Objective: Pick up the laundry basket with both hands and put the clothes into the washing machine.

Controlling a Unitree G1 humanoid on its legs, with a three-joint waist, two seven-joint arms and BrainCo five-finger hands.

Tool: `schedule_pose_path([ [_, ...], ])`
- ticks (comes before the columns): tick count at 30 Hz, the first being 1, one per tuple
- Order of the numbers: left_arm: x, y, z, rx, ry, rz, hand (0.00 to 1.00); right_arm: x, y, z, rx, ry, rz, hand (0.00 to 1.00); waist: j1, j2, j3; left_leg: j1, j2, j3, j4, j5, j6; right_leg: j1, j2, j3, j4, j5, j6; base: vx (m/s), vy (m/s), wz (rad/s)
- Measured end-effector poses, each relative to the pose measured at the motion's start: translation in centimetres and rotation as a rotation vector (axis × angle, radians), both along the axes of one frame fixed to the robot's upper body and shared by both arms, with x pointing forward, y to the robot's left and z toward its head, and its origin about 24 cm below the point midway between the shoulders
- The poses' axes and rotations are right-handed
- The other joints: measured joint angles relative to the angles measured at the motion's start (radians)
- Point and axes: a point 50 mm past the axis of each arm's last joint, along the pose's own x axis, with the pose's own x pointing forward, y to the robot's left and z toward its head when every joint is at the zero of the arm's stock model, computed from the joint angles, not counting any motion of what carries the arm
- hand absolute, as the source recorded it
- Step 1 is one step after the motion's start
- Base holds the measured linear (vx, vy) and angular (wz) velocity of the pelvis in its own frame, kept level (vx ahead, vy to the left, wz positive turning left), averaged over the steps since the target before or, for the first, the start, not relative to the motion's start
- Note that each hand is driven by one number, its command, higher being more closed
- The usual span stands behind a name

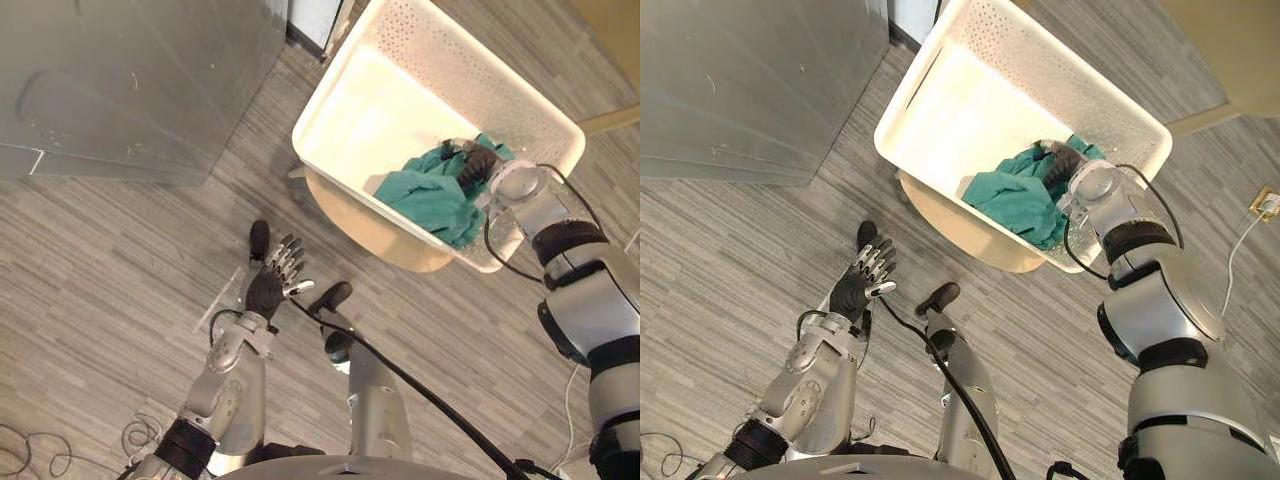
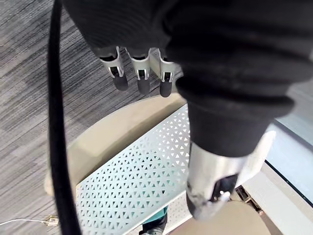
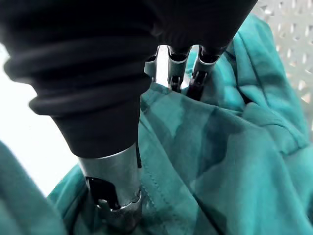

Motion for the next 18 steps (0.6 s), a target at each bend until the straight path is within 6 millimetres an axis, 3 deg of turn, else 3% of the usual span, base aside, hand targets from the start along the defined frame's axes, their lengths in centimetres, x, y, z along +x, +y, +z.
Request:
schedule_pose_path([
  [3,0.2,-0.6,0.6,-0.049,-0.007,0.002,0.00,0.2,0.1,1.0,0.020,-0.070,-0.011,0.00,-0.001,0.005,-0.001,-0.012,-0.001,0.004,0.000,-0.002,-0.002,-0.016,-0.005,0.001,0.015,-0.006,0.001,0.09,-0.010,-0.01],
  [4,0.2,-0.7,0.7,-0.061,-0.011,0.002,0.00,0.2,0.2,0.9,0.026,-0.070,-0.008,1.00,0.000,0.007,-0.002,-0.014,-0.002,0.004,0.000,-0.003,-0.003,-0.020,-0.006,0.002,0.019,-0.008,0.001,0.07,-0.009,-0.01],
  [12,0.3,-1.9,2.2,-0.154,-0.044,0.009,0.00,0.3,0.2,1.7,0.161,-0.167,-0.047,1.00,0.001,0.029,-0.018,-0.021,0.001,0.026,0.000,-0.006,-0.010,-0.050,-0.024,0.009,0.072,-0.044,-0.006,0.07,-0.029,-0.01],
  [18,0.5,-1.6,2.4,-0.172,-0.045,0.039,0.00,0.1,1.2,-0.7,0.271,-0.169,-0.034,1.00,-0.003,0.041,-0.041,0.000,0.009,0.034,0.001,0.009,-0.014,-0.035,-0.020,0.010,0.082,-0.057,-0.011,0.08,-0.057,0.01],
])
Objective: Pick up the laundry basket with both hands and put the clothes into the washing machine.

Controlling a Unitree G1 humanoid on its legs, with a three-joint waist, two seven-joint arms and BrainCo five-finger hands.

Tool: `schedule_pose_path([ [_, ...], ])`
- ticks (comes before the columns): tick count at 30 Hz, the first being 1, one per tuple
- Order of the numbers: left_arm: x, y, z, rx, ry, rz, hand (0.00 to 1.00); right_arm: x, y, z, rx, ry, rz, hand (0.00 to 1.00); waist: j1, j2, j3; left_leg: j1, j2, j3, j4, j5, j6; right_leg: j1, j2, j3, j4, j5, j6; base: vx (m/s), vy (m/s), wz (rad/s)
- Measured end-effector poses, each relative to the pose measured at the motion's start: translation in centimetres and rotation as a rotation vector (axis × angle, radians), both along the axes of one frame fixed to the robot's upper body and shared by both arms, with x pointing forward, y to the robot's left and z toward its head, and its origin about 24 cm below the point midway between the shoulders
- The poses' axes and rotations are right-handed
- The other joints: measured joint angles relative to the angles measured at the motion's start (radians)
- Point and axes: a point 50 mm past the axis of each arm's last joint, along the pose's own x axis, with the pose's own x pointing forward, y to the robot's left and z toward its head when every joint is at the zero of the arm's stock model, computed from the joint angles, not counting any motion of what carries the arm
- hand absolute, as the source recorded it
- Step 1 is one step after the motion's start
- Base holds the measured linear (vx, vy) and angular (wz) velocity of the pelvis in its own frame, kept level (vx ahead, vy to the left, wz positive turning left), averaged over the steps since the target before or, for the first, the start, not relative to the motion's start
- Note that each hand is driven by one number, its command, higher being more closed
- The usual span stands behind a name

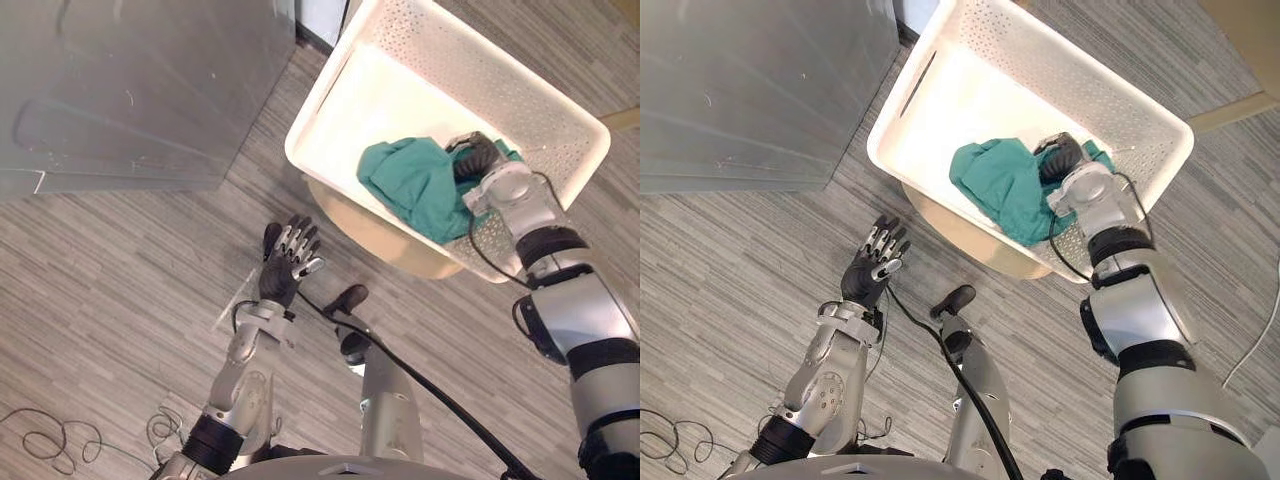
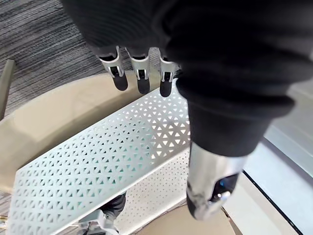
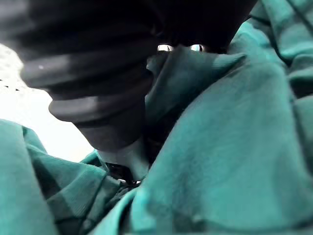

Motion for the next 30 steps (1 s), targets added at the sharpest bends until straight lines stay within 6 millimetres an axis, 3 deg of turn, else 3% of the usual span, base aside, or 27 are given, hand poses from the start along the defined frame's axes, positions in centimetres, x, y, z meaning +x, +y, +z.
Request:
schedule_pose_path([
  [4,0.0,0.2,-0.1,0.004,0.009,0.012,0.00,-0.3,0.2,-1.2,0.061,-0.013,-0.017,1.00,-0.005,0.000,0.000,0.032,0.007,0.005,0.000,0.000,0.000,0.031,0.007,0.000,-0.001,-0.002,-0.003,0.04,-0.058,-0.02],
  [7,0.0,0.3,-0.2,0.013,0.013,0.017,0.00,-0.4,-0.4,-0.6,0.166,-0.098,-0.071,1.00,-0.017,0.000,0.000,0.057,0.008,0.008,0.000,0.000,0.000,0.056,0.008,0.002,0.000,-0.002,-0.004,0.00,-0.023,-0.01],
  [17,0.1,2.3,-0.9,0.113,0.024,0.043,0.00,-1.6,-0.2,6.8,0.310,-0.556,-0.115,1.00,-0.067,-0.004,0.001,0.129,0.008,0.011,-0.001,0.007,0.008,0.120,0.007,0.015,0.011,0.001,-0.004,0.00,-0.030,0.00],
  [24,0.1,3.7,-1.4,0.183,0.033,0.063,0.00,-3.7,-0.6,8.4,0.353,-0.753,-0.139,1.00,-0.099,-0.044,-0.013,0.164,0.007,0.022,-0.001,0.007,0.009,0.137,0.005,0.038,0.024,0.000,-0.004,0.01,-0.050,-0.05],
  [30,-0.3,4.7,-2.2,0.290,0.038,0.084,0.00,-5.7,0.5,5.8,0.411,-0.796,-0.103,1.00,-0.139,-0.104,-0.059,0.231,0.003,0.052,-0.002,-0.019,0.025,0.171,-0.001,0.081,0.039,-0.016,0.005,0.00,-0.049,-0.11],
])
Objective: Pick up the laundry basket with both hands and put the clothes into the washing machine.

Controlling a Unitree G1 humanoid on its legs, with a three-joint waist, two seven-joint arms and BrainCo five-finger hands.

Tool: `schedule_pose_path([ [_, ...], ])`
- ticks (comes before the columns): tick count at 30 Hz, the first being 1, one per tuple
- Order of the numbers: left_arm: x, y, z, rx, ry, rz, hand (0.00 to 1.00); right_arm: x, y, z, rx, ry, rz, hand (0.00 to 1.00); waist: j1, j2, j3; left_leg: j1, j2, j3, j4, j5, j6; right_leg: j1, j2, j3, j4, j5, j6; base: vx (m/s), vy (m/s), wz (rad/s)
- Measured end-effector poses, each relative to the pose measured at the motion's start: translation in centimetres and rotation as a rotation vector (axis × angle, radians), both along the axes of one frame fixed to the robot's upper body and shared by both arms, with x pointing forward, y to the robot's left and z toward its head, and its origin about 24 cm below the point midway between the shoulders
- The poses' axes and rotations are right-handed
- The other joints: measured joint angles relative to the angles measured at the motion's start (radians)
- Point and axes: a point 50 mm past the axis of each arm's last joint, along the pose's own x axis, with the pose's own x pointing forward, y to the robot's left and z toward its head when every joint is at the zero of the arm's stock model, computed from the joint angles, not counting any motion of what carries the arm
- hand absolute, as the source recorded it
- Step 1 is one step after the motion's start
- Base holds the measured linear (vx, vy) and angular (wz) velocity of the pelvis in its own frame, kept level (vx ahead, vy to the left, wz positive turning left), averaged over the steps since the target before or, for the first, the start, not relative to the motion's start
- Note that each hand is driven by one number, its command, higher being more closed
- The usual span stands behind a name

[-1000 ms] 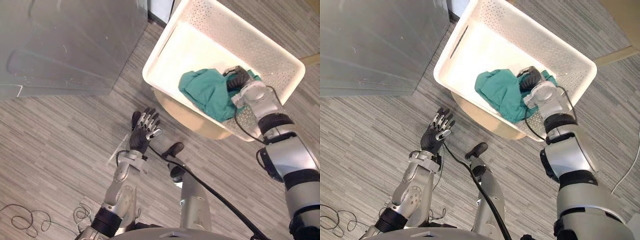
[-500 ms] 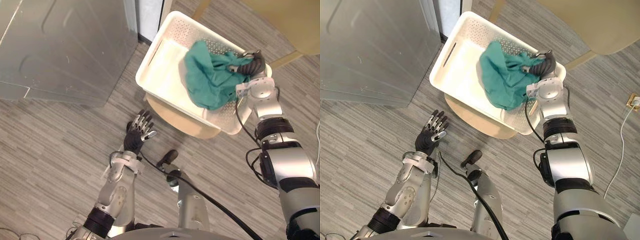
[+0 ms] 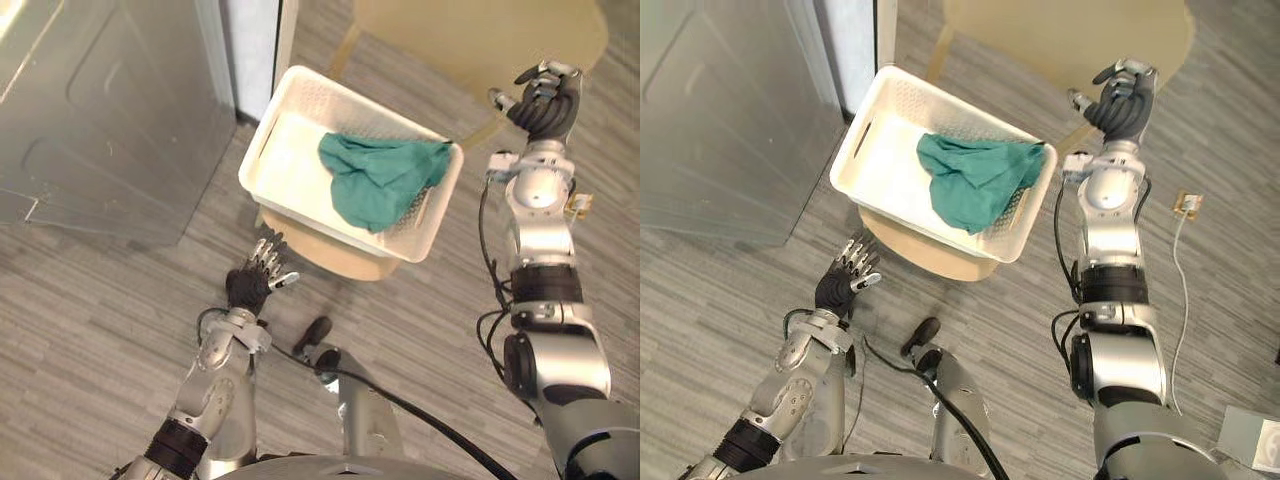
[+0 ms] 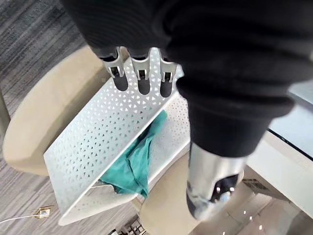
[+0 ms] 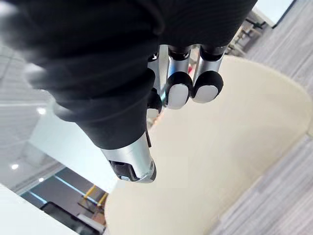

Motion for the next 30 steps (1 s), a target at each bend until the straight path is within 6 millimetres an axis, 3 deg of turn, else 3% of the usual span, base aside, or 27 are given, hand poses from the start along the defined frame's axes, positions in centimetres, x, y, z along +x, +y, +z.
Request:
schedule_pose_path([
  [7,0.7,0.6,0.8,0.103,-0.053,0.047,0.00,-1.7,0.9,-1.3,-0.037,-0.035,0.047,1.00,-0.027,-0.053,-0.085,0.060,0.004,0.047,-0.005,-0.021,0.003,0.047,0.014,0.039,-0.033,0.007,0.007,0.01,-0.038,-0.16],
  [8,1.0,0.6,1.2,0.102,-0.067,0.059,0.00,-1.8,1.1,-1.4,-0.037,-0.034,0.066,0.00,-0.027,-0.061,-0.103,0.066,0.007,0.052,-0.005,-0.024,0.003,0.052,0.023,0.050,-0.052,0.020,0.005,0.05,-0.031,-0.24],
  [12,1.9,0.5,2.4,0.095,-0.112,0.077,0.00,-1.2,2.3,-1.6,-0.062,0.017,0.201,0.00,-0.037,-0.068,-0.111,0.067,0.021,0.065,0.001,-0.017,-0.004,0.068,0.053,0.059,-0.111,0.065,-0.003,0.02,-0.030,-0.18],
  [16,2.0,0.4,2.6,0.089,-0.118,0.078,0.00,0.6,4.3,-3.3,-0.151,0.179,0.321,0.00,-0.039,-0.068,-0.111,0.063,0.024,0.070,0.001,-0.014,-0.003,0.069,0.063,0.063,-0.134,0.085,-0.005,-0.01,-0.013,-0.08],
  [20,1.8,0.4,2.3,0.086,-0.110,0.078,0.00,2.5,4.5,-4.2,-0.246,0.337,0.325,0.00,-0.010,-0.060,-0.083,0.029,0.030,0.033,0.001,-0.008,-0.002,0.063,0.072,0.030,-0.147,0.091,-0.008,-0.03,-0.033,0.18],
  [25,1.5,0.5,2.0,0.089,-0.100,0.069,0.00,4.3,4.3,-1.9,-0.320,0.367,0.280,0.00,0.039,-0.040,-0.001,-0.029,0.034,-0.011,0.001,0.001,-0.015,0.027,0.074,-0.004,-0.153,0.091,-0.006,-0.05,-0.033,0.17],
  [30,1.6,0.2,2.1,0.105,-0.118,0.046,0.00,5.3,3.7,-1.7,-0.359,0.433,0.216,0.00,0.061,-0.028,0.057,-0.077,0.021,-0.041,0.001,0.028,-0.007,-0.009,0.055,-0.036,-0.118,0.084,-0.009,0.06,-0.026,0.19],
])
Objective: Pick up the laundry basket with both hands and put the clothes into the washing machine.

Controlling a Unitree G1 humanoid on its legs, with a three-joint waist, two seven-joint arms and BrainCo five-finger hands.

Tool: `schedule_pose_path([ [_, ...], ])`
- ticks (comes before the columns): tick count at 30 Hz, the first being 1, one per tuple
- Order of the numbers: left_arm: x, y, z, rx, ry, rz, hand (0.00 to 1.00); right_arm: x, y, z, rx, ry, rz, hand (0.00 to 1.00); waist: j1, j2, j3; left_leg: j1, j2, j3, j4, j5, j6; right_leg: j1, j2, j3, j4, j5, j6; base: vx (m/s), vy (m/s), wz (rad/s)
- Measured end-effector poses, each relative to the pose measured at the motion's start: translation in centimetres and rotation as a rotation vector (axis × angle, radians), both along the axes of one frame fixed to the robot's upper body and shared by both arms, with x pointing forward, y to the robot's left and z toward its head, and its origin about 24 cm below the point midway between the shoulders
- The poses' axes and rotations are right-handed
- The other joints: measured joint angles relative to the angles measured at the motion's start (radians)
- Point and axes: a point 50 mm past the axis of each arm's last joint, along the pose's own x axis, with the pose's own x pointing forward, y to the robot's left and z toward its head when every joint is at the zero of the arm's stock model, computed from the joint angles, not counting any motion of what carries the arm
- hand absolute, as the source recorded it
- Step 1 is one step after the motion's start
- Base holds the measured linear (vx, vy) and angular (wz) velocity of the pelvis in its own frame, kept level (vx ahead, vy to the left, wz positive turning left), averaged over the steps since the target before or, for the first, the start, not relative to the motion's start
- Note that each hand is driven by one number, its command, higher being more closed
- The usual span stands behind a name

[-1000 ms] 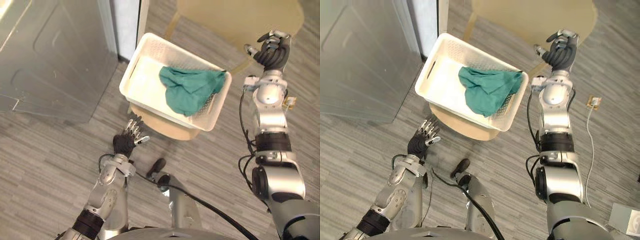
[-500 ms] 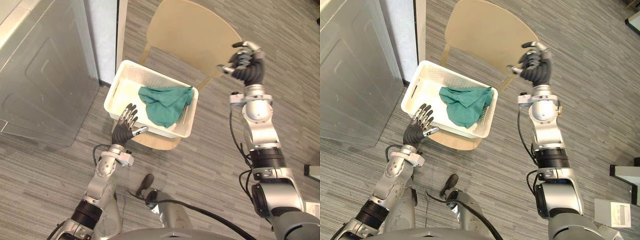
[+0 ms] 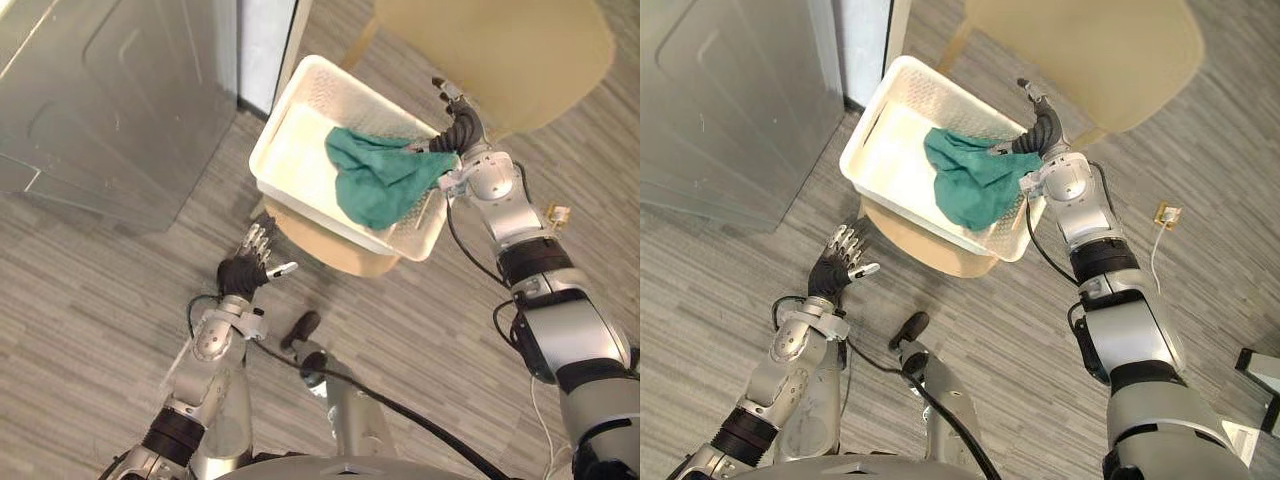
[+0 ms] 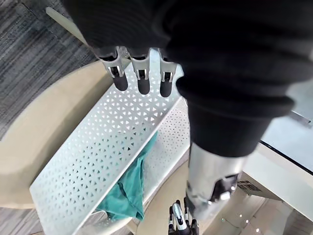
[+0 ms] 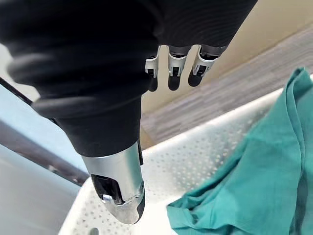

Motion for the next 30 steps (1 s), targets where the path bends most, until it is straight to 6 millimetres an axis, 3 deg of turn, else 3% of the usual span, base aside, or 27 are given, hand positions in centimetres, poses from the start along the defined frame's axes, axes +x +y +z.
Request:
schedule_pose_path([
  [3,0.1,-0.1,0.2,-0.002,-0.008,-0.005,0.00,0.6,-0.8,0.2,-0.016,0.030,-0.056,0.00,0.000,0.017,0.031,-0.014,-0.011,-0.014,0.000,0.001,0.000,-0.005,-0.010,-0.012,0.004,-0.007,0.008,0.07,-0.016,0.13],
  [10,0.2,-0.3,0.2,-0.019,-0.006,-0.008,0.00,0.9,-1.8,0.7,-0.038,0.033,-0.127,0.00,0.000,0.028,0.040,-0.046,-0.015,-0.028,0.000,-0.001,-0.002,-0.031,-0.012,-0.024,0.006,-0.014,0.009,0.07,-0.027,0.05],
  [19,0.4,-0.5,0.2,-0.042,0.006,-0.021,0.00,0.5,-2.4,0.5,-0.119,0.032,-0.129,0.00,-0.005,0.028,0.042,-0.068,-0.011,-0.047,0.000,-0.012,-0.011,-0.031,0.005,-0.038,-0.034,-0.008,0.010,0.04,-0.021,0.03],
  [30,1.2,-1.1,0.4,-0.060,0.005,-0.034,0.00,0.2,-0.9,1.3,-0.131,-0.032,-0.061,0.00,-0.010,0.017,0.047,-0.069,0.009,-0.018,0.000,-0.010,-0.009,-0.025,0.041,-0.011,-0.103,0.034,0.002,0.05,-0.021,-0.10],
])
